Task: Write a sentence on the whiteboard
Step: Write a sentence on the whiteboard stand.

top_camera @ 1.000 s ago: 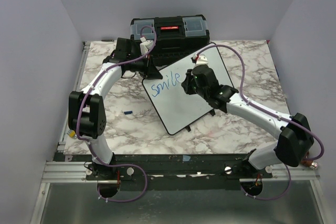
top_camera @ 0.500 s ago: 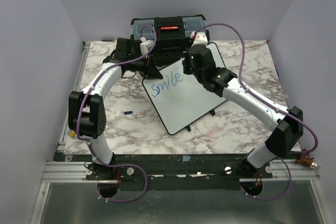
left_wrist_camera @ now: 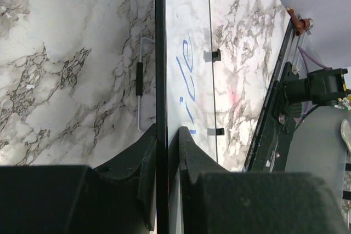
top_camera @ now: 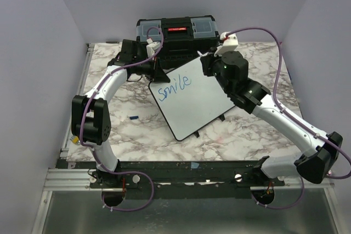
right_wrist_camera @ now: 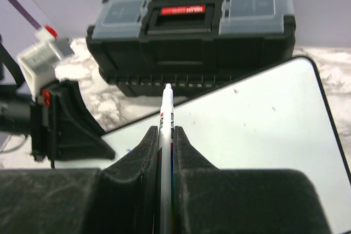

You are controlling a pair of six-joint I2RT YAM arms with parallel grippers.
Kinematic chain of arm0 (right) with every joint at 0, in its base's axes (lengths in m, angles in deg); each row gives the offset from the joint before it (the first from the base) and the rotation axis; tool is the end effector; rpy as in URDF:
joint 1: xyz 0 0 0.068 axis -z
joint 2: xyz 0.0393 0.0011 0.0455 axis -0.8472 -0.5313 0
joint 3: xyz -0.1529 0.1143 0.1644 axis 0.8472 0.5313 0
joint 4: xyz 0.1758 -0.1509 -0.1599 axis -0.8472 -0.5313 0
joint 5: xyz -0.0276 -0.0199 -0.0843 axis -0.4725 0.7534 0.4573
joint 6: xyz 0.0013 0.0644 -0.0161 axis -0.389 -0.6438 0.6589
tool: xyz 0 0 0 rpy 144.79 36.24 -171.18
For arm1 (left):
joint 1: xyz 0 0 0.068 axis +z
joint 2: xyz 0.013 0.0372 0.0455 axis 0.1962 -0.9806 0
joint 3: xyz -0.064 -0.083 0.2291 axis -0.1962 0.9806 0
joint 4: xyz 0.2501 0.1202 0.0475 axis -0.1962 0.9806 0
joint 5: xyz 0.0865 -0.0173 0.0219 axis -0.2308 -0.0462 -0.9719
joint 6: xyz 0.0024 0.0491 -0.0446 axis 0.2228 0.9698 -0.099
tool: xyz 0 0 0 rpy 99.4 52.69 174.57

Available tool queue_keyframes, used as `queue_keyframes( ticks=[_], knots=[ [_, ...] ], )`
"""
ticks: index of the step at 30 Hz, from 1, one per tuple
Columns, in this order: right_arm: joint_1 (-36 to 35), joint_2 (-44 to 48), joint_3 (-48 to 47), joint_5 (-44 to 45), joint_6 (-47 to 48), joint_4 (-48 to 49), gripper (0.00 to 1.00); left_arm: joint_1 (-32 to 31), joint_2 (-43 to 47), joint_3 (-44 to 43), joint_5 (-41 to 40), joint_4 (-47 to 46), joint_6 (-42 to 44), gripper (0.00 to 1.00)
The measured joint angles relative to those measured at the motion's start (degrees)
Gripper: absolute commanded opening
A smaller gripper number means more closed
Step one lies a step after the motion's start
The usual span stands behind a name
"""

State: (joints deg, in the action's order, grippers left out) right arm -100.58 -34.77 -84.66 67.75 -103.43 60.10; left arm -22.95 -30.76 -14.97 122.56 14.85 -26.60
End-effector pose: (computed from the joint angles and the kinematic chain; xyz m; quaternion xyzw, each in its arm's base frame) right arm 0.2748 0.2223 0.4010 -0.0383 0.7452 0.1610 0.6460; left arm 0.3966 -0.1270 0.2519 0.2536 0.7897 -0.4801 0.2857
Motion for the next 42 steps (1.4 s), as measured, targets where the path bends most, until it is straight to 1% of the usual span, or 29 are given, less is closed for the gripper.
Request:
queue_keyframes(
  ticks=[8,16,24,32,35,42],
  knots=[
    [0.0,6.8,12.5,-2.3,-1.3,0.8,0.01,0.0,0.0,0.0,0.0,-0.2,-0.5,0.0],
    [0.0,14.1,20.3,-4.2,-2.7,0.9,0.01,-0.1,0.4,0.3,-0.4,-1.0,-2.0,0.0],
    [0.0,14.7,20.9,-6.5,-3.0,0.7,0.01,-0.2,3.5,3.7,-2.4,-3.6,-4.0,0.0],
    [0.0,17.6,21.5,-8.7,-4.0,-1.5,0.01,-0.1,5.8,6.9,-3.5,-6.3,-5.9,0.0],
    [0.0,18.3,22.0,-11.7,-4.3,-1.7,0.01,-0.1,6.0,7.3,-3.8,-6.9,-6.5,0.0],
    [0.0,17.1,22.4,-23.3,-4.4,-2.8,0.01,-0.1,6.4,8.3,-4.5,-9.0,-8.2,0.0]
  ],
)
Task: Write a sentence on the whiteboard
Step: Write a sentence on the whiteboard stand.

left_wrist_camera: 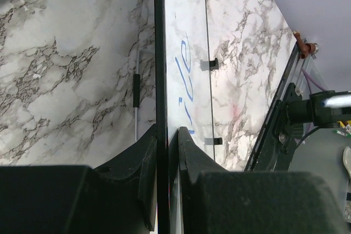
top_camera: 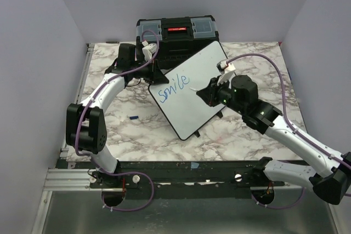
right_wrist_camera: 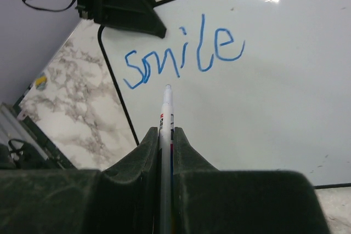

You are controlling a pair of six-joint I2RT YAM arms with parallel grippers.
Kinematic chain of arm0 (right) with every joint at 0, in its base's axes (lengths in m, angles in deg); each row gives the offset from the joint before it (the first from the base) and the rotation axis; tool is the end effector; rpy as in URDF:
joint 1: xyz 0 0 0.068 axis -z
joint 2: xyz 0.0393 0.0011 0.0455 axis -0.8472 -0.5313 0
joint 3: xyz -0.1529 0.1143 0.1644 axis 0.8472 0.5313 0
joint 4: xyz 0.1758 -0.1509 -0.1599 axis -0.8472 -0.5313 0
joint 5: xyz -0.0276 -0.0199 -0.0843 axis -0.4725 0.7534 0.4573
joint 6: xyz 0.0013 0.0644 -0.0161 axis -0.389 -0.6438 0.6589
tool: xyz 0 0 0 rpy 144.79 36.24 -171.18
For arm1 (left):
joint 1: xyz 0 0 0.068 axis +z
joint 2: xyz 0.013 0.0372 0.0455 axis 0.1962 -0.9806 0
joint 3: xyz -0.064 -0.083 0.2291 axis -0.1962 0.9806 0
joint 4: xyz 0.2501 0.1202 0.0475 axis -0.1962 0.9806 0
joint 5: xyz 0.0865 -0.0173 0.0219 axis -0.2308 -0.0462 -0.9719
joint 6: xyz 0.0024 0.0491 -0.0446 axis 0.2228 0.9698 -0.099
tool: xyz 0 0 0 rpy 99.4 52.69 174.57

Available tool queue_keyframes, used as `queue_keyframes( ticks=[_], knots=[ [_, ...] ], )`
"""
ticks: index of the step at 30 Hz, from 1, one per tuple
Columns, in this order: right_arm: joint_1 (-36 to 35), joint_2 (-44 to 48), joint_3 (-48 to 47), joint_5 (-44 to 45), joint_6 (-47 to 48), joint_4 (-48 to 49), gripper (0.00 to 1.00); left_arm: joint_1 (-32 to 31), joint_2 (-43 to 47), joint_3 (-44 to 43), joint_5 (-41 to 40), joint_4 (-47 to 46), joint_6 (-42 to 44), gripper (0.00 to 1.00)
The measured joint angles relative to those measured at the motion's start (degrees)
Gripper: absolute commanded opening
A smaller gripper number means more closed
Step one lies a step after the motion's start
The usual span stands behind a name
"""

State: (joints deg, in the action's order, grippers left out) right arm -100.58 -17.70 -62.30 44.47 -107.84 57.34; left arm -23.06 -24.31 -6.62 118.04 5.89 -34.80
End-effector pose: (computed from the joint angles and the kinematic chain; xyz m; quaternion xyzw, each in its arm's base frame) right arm 0.2163 0.1964 0.3324 -0.1540 0.7797 0.2956 0.5301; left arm 0.3801 -0.1219 0.2545 0.2085 0.7993 -0.4676 0.3146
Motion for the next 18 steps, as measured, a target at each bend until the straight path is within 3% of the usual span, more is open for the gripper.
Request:
queue_keyframes(
  ticks=[5,18],
  knots=[
    [-0.6,-4.5,-0.4,-6.0,0.0,-2.0,0.01,0.0,1.3,1.3,-0.8,-0.9,-0.9,0.0],
    [-9.0,-11.6,-2.3,-4.6,0.2,-3.2,0.01,-0.4,2.5,1.7,-2.0,-1.1,-1.0,0.0]
  ],
)
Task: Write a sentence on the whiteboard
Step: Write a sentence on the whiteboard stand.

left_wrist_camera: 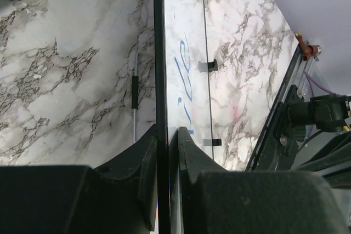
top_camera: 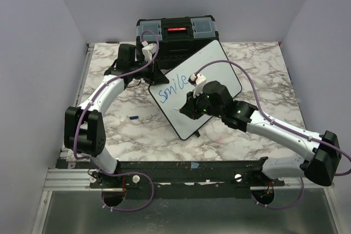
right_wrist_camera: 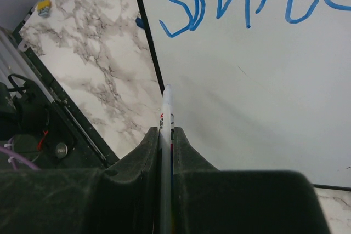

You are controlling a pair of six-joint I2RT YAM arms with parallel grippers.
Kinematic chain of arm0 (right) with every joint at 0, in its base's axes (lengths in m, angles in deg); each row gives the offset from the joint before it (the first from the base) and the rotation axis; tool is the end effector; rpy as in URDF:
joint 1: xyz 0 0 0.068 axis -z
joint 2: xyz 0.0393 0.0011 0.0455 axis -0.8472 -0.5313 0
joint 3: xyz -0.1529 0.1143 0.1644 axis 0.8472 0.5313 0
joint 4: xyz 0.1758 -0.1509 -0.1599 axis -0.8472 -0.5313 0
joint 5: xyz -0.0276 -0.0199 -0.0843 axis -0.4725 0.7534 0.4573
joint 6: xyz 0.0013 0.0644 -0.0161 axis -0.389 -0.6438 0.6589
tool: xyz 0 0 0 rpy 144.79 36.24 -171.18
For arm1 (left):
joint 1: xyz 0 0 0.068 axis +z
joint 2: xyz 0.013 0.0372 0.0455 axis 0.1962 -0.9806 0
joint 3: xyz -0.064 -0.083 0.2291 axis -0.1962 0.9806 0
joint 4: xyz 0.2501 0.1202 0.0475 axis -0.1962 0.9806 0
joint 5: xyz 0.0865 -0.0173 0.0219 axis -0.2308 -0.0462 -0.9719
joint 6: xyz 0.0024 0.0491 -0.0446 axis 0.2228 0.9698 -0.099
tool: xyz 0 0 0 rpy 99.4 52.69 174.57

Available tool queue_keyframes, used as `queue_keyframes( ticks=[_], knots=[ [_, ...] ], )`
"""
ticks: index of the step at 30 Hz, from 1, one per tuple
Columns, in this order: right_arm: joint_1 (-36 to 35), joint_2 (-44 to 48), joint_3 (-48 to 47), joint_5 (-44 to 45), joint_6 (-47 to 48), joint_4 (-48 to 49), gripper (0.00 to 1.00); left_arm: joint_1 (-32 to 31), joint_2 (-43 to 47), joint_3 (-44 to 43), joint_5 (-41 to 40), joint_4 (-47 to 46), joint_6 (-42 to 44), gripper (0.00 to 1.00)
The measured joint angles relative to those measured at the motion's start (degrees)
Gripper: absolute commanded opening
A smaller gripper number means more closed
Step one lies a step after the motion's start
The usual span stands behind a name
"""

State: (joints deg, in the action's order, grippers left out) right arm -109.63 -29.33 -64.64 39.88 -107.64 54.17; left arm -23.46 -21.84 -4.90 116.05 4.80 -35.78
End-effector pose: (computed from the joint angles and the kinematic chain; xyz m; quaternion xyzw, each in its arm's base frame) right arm 0.2029 0.2604 0.2825 -0.2555 0.8168 0.3111 0.4132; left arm 0.3729 -0.1221 0.2606 0.2037 0.8006 -0.4579 0.3284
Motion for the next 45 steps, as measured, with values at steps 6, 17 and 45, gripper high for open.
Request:
queue_keyframes(
  ticks=[6,17,45],
  knots=[
    [-0.7,-3.2,-0.2,0.9,-0.2,1.3,0.01,0.0,0.0,0.2,-0.5,-0.2,-0.2,0.0],
    [-2.7,-7.2,-1.3,6.1,-0.2,2.2,0.01,0.0,0.6,0.9,-1.3,-1.0,-0.7,0.0],
    [-2.7,-10.9,-3.8,5.6,-0.1,4.6,0.01,-0.1,0.9,1.6,-1.9,-1.5,-1.0,0.0]
  ],
)
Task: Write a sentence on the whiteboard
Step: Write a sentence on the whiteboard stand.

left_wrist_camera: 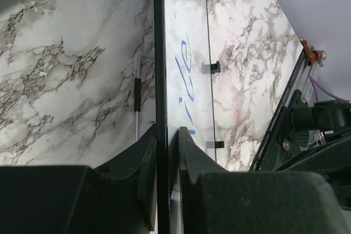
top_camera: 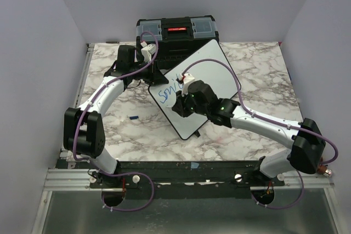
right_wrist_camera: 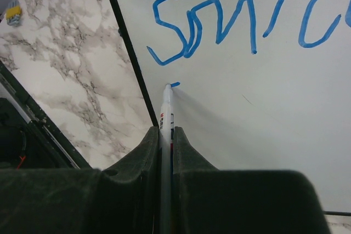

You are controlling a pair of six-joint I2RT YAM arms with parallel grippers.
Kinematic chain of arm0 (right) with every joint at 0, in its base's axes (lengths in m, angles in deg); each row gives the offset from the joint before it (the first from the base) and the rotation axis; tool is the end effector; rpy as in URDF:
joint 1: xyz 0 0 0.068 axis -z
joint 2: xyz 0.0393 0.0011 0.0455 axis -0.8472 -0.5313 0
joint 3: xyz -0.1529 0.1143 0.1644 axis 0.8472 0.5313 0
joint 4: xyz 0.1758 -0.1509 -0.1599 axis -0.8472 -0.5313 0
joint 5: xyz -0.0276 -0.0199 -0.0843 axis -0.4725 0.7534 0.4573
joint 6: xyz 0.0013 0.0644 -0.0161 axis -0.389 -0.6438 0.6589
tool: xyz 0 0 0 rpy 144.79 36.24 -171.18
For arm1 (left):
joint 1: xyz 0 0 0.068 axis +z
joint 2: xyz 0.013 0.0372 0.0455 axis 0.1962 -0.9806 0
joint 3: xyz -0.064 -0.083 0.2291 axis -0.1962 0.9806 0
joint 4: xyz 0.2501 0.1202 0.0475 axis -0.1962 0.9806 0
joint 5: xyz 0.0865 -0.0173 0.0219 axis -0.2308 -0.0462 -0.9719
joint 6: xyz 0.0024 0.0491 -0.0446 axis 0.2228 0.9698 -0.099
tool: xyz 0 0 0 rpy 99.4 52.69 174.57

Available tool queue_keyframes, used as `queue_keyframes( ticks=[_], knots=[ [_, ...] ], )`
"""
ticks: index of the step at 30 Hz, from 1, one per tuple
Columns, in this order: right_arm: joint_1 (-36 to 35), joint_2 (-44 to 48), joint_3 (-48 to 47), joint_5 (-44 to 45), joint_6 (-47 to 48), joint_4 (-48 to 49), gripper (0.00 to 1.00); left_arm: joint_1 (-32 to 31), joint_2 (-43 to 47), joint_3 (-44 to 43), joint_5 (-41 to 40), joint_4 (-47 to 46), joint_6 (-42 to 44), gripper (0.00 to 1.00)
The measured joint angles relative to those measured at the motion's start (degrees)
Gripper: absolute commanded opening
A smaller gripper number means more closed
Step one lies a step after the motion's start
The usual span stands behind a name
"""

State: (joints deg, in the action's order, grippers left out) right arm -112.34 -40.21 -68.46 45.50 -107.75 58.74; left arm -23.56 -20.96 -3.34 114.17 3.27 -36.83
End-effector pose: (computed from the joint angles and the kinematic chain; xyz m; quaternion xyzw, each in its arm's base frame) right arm 0.2177 0.2991 0.2542 -0.2537 0.8288 0.2759 0.4154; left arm 0.3708 -0.1212 0.2581 0.1929 0.8053 -0.4489 0.3359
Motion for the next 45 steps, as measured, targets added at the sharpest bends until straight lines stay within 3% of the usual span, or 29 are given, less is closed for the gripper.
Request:
queue_keyframes(
  ticks=[45],
  knots=[
    [-0.3,2.6,4.7,2.5,-4.4,-0.5,0.01,0.0,0.0,0.1,0.0,-0.2,-0.1,0.0]
  ],
)
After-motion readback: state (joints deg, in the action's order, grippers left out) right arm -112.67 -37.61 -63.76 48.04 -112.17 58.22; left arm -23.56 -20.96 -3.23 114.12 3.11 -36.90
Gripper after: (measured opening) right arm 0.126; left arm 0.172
